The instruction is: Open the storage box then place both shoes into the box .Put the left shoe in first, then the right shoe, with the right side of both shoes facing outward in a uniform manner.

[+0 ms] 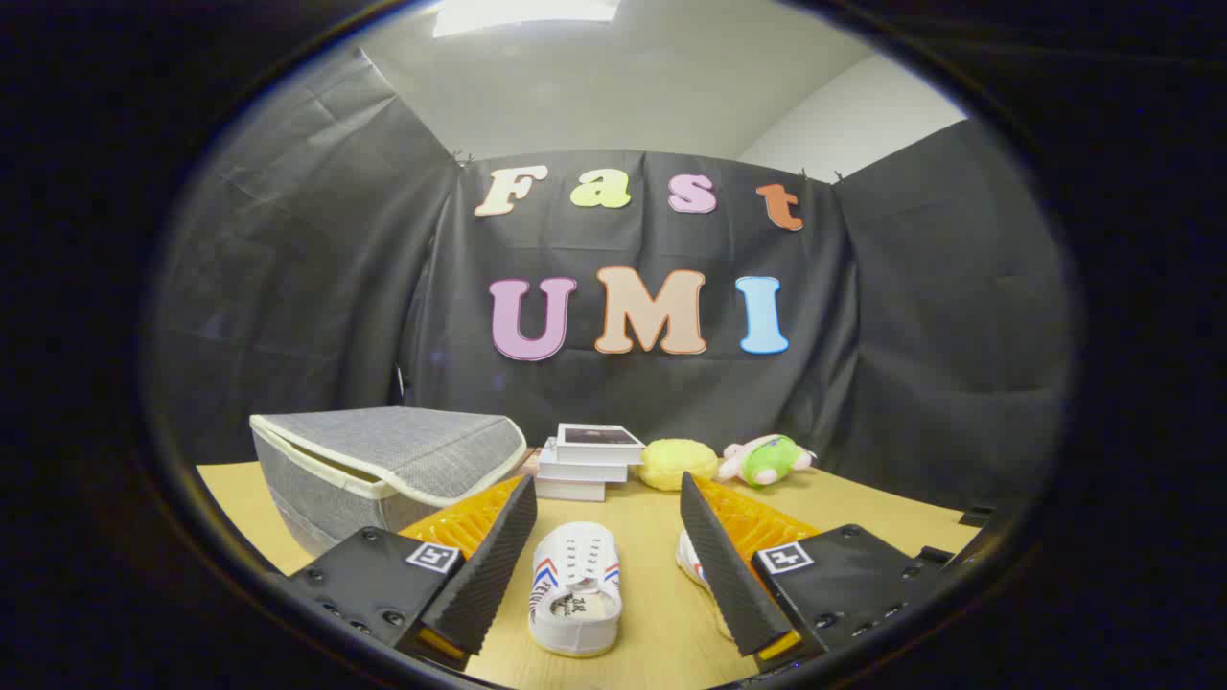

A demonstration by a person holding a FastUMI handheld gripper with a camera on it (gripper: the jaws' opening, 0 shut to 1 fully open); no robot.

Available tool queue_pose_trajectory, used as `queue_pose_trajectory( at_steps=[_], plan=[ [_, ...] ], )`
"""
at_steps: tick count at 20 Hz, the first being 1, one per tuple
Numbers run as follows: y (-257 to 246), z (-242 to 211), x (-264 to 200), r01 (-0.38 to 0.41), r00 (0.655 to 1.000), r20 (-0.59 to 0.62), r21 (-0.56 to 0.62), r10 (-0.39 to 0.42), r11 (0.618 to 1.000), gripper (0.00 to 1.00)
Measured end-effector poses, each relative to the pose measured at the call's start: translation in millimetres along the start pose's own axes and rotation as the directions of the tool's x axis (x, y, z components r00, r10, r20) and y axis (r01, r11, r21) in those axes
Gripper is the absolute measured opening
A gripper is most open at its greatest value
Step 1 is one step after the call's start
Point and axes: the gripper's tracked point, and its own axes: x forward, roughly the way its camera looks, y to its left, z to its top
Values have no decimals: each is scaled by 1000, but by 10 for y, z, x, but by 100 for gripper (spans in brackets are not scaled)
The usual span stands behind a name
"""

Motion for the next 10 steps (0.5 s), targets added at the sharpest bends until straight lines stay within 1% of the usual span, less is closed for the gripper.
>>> queue_pose_trajectory(
  at_steps=[10],
  plan=[
    [21, 67, -46, 3, 1000, 15, 1, -3, 1000, 93]
  ],
)
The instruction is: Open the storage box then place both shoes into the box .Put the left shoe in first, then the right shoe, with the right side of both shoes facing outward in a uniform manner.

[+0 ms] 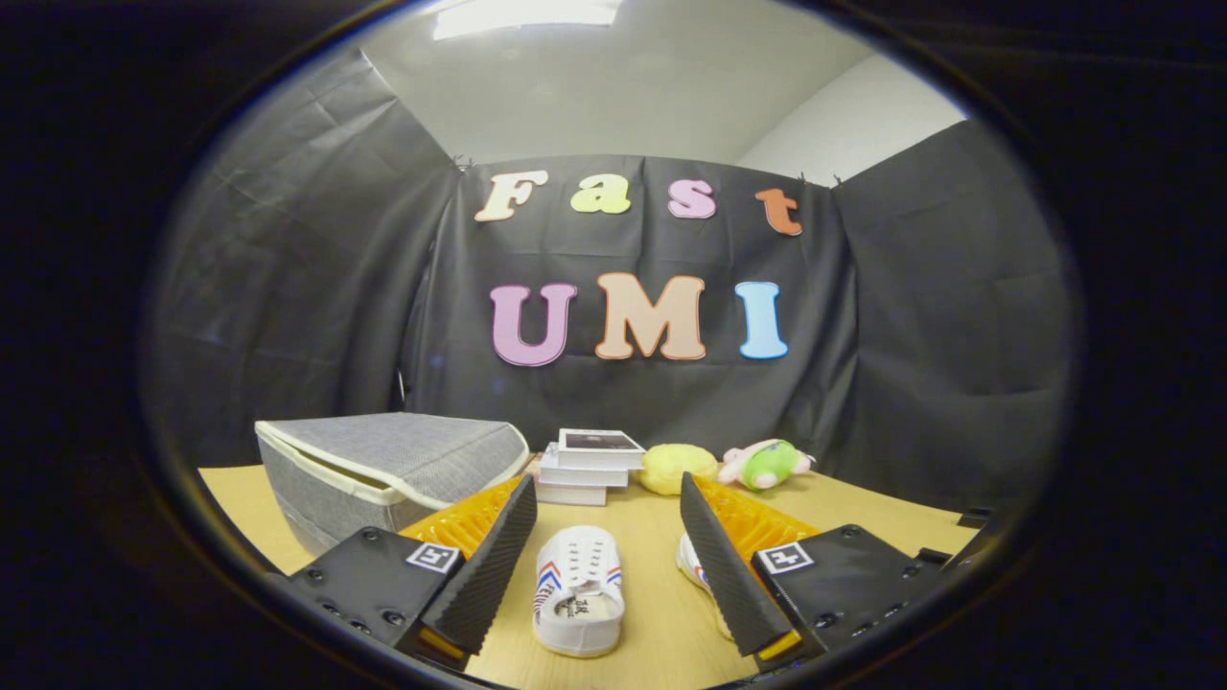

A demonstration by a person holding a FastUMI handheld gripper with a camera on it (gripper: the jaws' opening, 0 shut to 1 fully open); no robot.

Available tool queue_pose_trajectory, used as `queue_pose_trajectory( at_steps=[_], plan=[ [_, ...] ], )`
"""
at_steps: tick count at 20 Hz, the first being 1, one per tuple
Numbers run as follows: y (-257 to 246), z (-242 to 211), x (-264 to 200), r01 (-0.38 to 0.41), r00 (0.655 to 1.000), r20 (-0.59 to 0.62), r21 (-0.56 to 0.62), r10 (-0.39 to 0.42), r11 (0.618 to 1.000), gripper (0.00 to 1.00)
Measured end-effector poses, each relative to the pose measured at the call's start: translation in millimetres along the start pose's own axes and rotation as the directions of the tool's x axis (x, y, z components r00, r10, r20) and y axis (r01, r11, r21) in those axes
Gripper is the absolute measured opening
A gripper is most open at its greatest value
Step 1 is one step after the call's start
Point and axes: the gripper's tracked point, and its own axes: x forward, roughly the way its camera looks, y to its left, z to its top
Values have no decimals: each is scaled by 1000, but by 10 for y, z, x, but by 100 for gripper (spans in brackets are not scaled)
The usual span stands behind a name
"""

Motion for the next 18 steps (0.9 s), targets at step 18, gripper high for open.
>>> queue_pose_trajectory(
  at_steps=[18],
  plan=[
    [77, -11, -27, -11, 1000, -6, -18, 11, 1000, 93]
  ],
)
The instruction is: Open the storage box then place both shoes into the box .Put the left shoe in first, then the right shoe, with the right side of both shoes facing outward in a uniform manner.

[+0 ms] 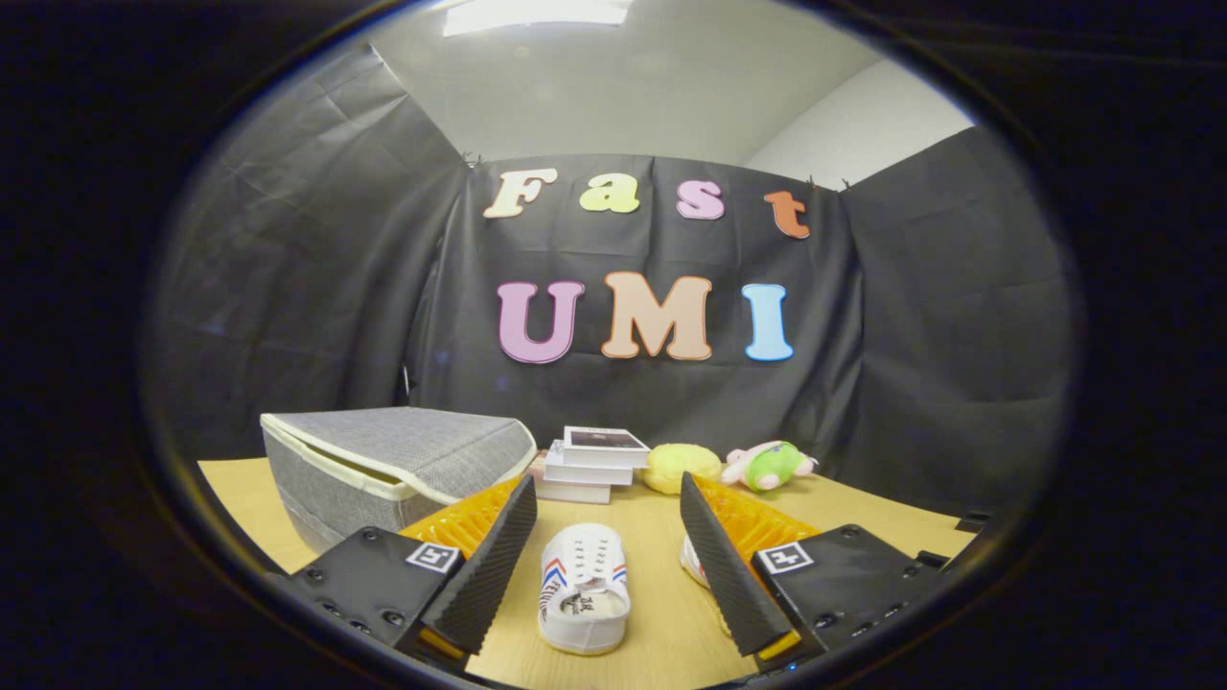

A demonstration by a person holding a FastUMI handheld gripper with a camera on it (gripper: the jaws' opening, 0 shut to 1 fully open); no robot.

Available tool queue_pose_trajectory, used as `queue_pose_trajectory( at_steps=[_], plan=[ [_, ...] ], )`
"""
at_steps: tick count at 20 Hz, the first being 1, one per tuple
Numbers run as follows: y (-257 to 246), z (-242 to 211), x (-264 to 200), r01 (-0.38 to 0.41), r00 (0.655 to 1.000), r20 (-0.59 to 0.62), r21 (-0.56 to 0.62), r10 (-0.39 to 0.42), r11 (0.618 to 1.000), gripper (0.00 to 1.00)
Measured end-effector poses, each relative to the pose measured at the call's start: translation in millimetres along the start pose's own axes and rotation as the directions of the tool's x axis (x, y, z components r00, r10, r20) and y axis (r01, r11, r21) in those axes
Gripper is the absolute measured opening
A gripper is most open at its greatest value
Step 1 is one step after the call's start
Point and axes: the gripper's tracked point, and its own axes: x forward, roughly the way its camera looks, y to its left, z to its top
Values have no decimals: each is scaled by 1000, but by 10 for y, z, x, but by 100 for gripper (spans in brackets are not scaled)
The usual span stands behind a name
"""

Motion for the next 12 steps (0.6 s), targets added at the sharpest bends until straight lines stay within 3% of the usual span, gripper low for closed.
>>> queue_pose_trajectory(
  at_steps=[7, 12],
  plan=[
    [244, 149, -34, -75, 997, 45, 113, 70, 991, 93],
    [548, 237, -16, -178, 983, 86, 274, 160, 945, 93]
  ],
)
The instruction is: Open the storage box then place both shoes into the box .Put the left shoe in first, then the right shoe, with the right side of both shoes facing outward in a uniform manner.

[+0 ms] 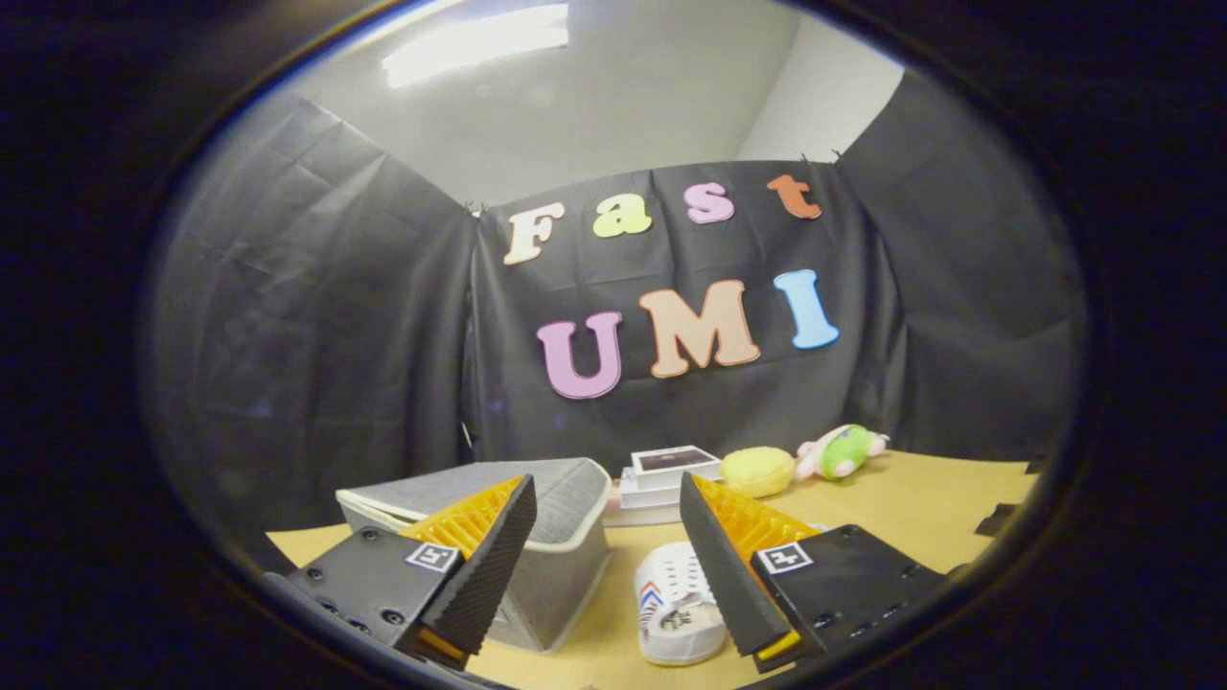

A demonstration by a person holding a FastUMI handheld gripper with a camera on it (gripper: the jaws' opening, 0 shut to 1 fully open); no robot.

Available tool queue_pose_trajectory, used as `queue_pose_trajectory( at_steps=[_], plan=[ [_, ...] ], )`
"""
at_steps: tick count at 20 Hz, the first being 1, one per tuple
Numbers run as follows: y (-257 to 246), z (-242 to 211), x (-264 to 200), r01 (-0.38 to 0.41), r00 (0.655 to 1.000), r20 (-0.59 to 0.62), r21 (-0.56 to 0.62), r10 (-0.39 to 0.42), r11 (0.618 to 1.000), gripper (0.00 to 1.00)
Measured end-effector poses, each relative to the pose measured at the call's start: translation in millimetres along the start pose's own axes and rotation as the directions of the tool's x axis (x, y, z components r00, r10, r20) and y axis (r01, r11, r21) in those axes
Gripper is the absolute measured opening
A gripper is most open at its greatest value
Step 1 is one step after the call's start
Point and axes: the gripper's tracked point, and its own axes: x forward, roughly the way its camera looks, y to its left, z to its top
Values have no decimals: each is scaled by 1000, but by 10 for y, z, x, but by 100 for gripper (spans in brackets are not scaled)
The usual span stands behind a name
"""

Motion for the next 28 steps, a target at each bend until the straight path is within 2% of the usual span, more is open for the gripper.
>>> queue_pose_trajectory(
  at_steps=[2, 5, 8, 10, 13, 16, 18, 22, 24, 26, 28],
  plan=[
    [94, -27, 75, -20, 1000, 2, 113, 20, 993, 93],
    [180, -93, 151, -34, 999, 10, 312, 33, 949, 93],
    [35, -247, 240, 28, 1000, -15, 455, -24, 890, 96],
    [17, -351, 323, 59, 998, -25, 586, -55, 808, 97],
    [-49, -534, 344, 105, 993, -49, 759, -105, 643, 98],
    [23, -684, 393, 136, 988, -85, 872, -128, 471, 98],
    [118, -733, 430, 136, 988, -97, 909, -116, 393, 98],
    [208, -754, 575, 137, 988, -112, 953, -106, 271, 98],
    [241, -686, 655, 118, 990, -96, 965, -104, 234, 95],
    [273, -636, 738, 97, 992, -75, 969, -103, 227, 92],
    [299, -625, 766, 93, 993, -73, 969, -96, 229, 72]
  ],
)
